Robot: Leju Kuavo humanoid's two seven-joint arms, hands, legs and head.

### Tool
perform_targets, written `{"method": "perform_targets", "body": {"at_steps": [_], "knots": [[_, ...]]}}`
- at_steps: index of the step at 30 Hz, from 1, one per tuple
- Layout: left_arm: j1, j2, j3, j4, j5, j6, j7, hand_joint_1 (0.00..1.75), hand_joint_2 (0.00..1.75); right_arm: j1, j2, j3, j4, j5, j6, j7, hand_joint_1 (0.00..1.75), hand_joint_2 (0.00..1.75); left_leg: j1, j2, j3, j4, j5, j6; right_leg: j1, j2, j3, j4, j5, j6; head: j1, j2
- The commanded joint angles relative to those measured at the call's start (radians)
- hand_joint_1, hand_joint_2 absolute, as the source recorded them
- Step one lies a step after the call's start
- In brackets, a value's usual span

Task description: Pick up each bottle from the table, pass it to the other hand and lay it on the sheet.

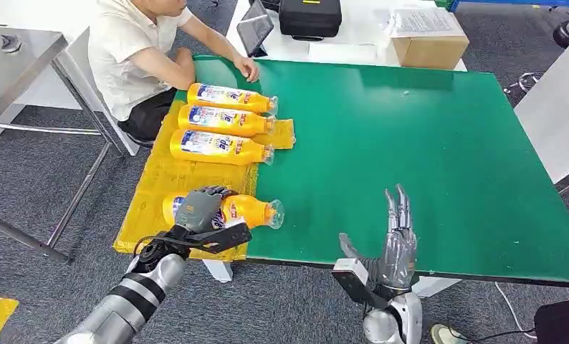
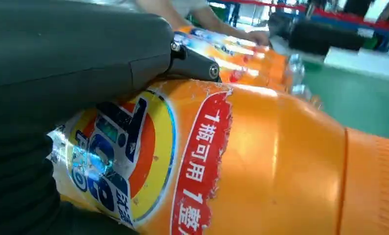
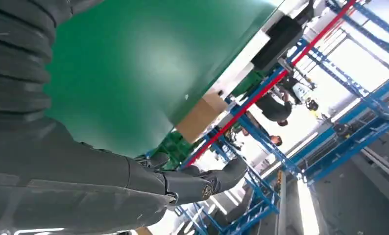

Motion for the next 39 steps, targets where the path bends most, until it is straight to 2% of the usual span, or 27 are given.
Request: {"method": "perform_targets", "body": {"at_steps": [1, 7, 8, 9, 10, 18, 24, 28, 36, 39], "knots": [[-0.197, 0.014, -0.079, 0.325, -0.049, -0.174, 0.032, 1.75, 1.75, -0.034, -0.007, 0.092, 0.114, -0.056, -0.003, -0.001, 0.0, 1.75, 0.002, 0.001, 0.005, -0.001, 0.0, -0.002, 0.002, 0.002, 0.004, -0.001, 0.0, -0.003, 0.0, 0.0], [-0.215, 0.011, -0.05, 0.384, -0.033, -0.226, 0.031, 1.73, 1.75, -0.056, -0.021, 0.119, 0.138, -0.107, -0.003, -0.001, 0.0, 1.75, 0.001, 0.004, 0.009, -0.002, 0.0, -0.002, 0.001, 0.004, 0.008, -0.001, 0.0, -0.002, 0.0, 0.0], [-0.216, 0.006, -0.039, 0.39, -0.021, -0.232, 0.026, 1.34, 1.75, -0.059, -0.023, 0.124, 0.142, -0.108, -0.003, -0.001, 0.0, 1.75, 0.001, 0.003, 0.009, -0.002, 0.0, -0.002, 0.001, 0.003, 0.007, 0.0, 0.001, -0.002, 0.0, 0.0], [-0.217, 0.001, -0.027, 0.395, -0.007, -0.243, 0.019, 0.17, 1.75, -0.062, -0.025, 0.126, 0.145, -0.112, -0.003, -0.001, 0.0, 1.75, 0.002, 0.004, 0.01, -0.002, -0.001, -0.002, 0.001, 0.005, 0.008, -0.001, 0.001, -0.002, 0.0, 0.0], [-0.22, -0.001, -0.019, 0.405, 0.007, -0.269, 0.005, 0.0, 1.75, -0.065, -0.028, 0.13, 0.149, -0.111, -0.003, -0.001, 0.0, 1.75, 0.001, 0.004, 0.01, -0.002, 0.0, -0.002, 0.001, 0.004, 0.008, -0.001, 0.001, -0.002, 0.0, 0.0], [-0.216, -0.012, 0.049, 0.426, 0.126, -0.425, -0.065, 0.0, 1.75, -0.077, -0.048, 0.161, 0.179, -0.136, -0.003, -0.001, 0.0, 1.75, 0.0, 0.005, 0.012, -0.003, 0.0, -0.002, 0.0, 0.004, 0.01, -0.001, 0.0, -0.002, 0.0, 0.0], [-0.179, -0.011, 0.082, 0.37, 0.263, -0.585, -0.155, 0.0, 1.75, -0.09, -0.055, 0.177, 0.206, -0.124, -0.003, -0.001, 0.0, 1.75, 0.0, 0.005, 0.013, -0.003, 0.0, -0.001, 0.0, 0.004, 0.011, -0.001, 0.0, -0.001, 0.0, 0.0], [-0.14, -0.004, 0.064, 0.26, 0.309, -0.587, -0.24, 0.0, 1.75, -0.081, -0.059, 0.173, 0.203, -0.114, -0.003, -0.001, 0.0, 1.75, 0.0, 0.004, 0.014, -0.003, 0.0, -0.002, 0.0, 0.004, 0.012, -0.001, 0.0, -0.002, 0.0, 0.0], [-0.128, -0.002, 0.061, 0.234, 0.322, -0.592, -0.247, 0.0, 1.75, -0.079, -0.058, 0.169, 0.2, -0.11, -0.003, -0.001, 0.0, 1.75, 0.002, 0.004, 0.013, -0.002, -0.001, -0.003, 0.002, 0.003, 0.012, -0.001, 0.0, -0.003, 0.0, 0.0], [-0.062, -0.016, 0.071, 0.093, 0.402, -0.598, -0.311, 0.0, 1.75, -0.074, -0.055, 0.16, 0.199, -0.102, -0.003, -0.001, 0.0, 1.75, 0.001, 0.003, 0.012, -0.002, -0.001, -0.002, 0.001, 0.003, 0.011, 0.0, 0.0, -0.002, 0.0, 0.0]]}}
